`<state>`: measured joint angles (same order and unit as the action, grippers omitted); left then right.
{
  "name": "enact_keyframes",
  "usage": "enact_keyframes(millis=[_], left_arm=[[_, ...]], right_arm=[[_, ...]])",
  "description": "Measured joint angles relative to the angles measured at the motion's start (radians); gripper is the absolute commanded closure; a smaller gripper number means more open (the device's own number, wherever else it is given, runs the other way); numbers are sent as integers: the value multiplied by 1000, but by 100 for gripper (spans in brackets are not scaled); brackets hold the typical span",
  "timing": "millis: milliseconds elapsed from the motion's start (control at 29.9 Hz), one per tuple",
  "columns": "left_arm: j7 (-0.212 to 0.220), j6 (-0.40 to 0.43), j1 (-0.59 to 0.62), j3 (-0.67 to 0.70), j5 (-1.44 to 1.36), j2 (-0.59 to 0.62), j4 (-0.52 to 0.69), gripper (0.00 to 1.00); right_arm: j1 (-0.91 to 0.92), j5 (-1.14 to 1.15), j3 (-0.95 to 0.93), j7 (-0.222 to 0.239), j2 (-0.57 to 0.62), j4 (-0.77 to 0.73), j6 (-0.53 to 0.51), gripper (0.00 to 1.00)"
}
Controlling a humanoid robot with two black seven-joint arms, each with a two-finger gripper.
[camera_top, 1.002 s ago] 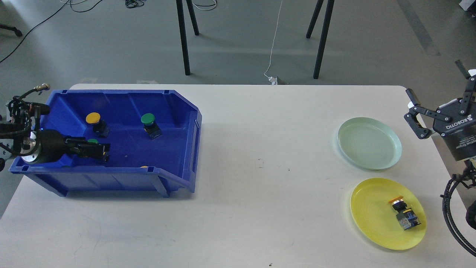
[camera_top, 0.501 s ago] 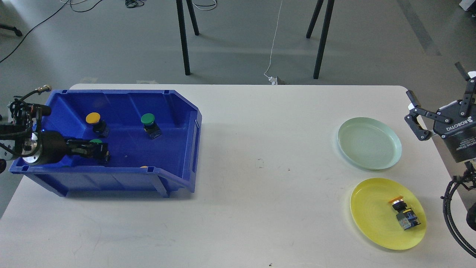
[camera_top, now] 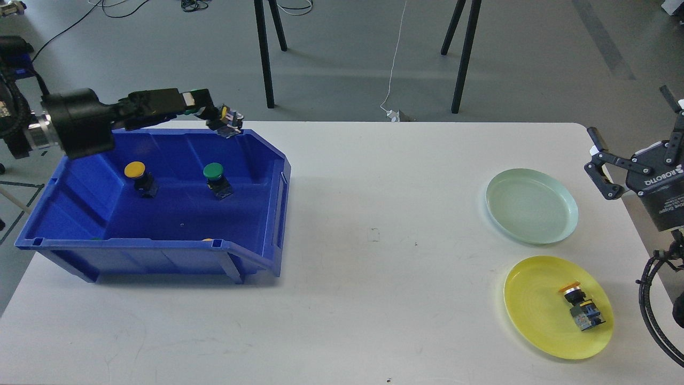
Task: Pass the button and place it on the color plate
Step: 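Lift the green button and carry it toward the right gripper, then grasp the green button with the right gripper and release the left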
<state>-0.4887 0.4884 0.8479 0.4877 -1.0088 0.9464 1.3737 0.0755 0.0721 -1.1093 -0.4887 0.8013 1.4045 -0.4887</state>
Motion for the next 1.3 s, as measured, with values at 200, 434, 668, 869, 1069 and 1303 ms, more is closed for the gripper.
enact_keyframes(millis=[200,434,668,869,1069,1303], left_arm=[[0,-60,-77,1,77,-400,-75,90],[0,-96,-131,9,83,-569,-174,90],[0,-96,-137,11,86,-573,-175,90],[0,-97,-138,12,88,-574,-175,90],[0,-97,-138,12,88,-574,-179,90],[0,-97,-138,12,88,-575,-182,90]], right_arm=[[44,90,61,0,-14,31,0,1],[193,361,265,0,-216,-15,103,1],[289,419,352,0,-396,-36,135,1],[351,420,425,0,-493,-95,160,1],[355,412,436,0,-516,-91,159,4],[343,414,438,0,-516,-60,158,76]])
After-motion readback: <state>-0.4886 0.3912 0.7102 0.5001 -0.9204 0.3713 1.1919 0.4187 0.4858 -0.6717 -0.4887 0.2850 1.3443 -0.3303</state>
